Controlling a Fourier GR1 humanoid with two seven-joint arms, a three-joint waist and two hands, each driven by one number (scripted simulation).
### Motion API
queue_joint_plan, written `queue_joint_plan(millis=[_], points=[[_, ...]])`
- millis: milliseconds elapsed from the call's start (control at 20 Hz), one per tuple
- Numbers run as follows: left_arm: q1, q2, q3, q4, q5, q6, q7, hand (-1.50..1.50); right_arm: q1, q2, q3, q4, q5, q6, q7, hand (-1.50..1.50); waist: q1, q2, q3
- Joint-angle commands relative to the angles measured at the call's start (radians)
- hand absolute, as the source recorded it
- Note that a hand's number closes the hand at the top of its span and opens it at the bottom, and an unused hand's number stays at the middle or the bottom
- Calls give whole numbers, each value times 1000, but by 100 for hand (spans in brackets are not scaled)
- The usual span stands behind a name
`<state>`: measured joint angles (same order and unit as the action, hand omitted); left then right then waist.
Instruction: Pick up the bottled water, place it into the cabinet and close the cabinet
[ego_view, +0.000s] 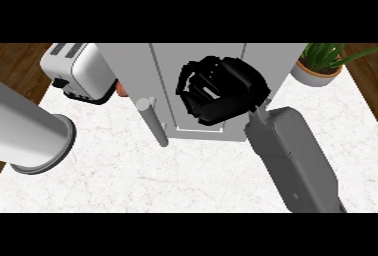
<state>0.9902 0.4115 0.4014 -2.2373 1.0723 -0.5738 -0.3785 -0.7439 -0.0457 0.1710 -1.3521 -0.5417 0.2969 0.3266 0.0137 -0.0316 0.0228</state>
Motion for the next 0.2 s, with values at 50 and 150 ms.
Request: queue_joint_plan(millis=[50,150], points=[[5,-17,-1,-30,4,7,29,-150,-144,38,-60,164,-12,-33,-9,150,31,38,-22],[-12,12,27,-15,36,19,37,-150,-183,43,-51,178,-20,-52,-13,150,39,42,-23]])
